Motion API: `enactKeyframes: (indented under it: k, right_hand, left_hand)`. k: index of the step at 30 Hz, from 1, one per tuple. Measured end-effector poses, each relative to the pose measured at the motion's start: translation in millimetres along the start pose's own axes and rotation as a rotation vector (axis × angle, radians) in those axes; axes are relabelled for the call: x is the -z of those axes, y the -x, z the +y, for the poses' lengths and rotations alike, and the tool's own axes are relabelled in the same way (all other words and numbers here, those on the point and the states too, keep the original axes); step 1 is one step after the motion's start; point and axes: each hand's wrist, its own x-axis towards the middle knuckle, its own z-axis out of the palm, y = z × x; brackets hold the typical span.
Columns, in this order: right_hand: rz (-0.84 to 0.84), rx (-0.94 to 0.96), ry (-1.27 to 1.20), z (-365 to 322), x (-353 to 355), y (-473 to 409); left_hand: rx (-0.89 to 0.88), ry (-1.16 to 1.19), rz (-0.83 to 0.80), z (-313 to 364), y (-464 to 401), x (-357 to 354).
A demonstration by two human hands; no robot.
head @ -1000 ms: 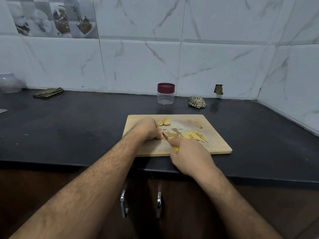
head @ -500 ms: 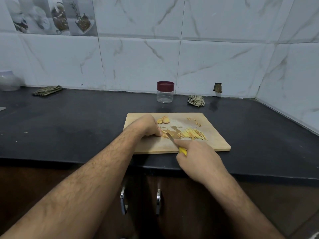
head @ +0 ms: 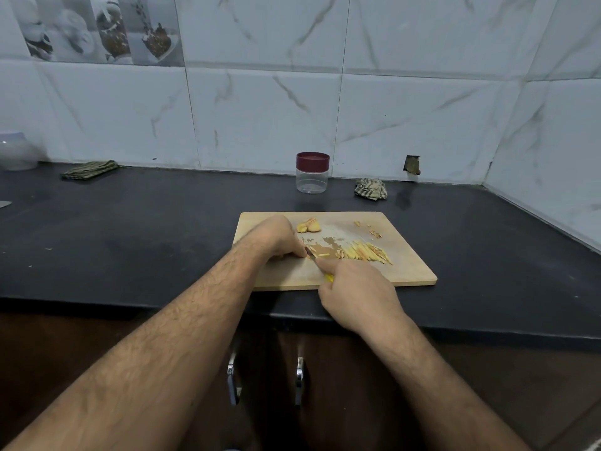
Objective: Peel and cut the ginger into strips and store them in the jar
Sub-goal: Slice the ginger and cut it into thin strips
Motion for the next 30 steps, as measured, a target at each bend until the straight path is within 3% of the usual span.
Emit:
enactKeyframes:
  k: [30]
  right_hand:
    - [-0.028,0.008,-0.04,1,8,6]
  left_hand:
    - [0.081,0.041,-0.064,5,-5,4]
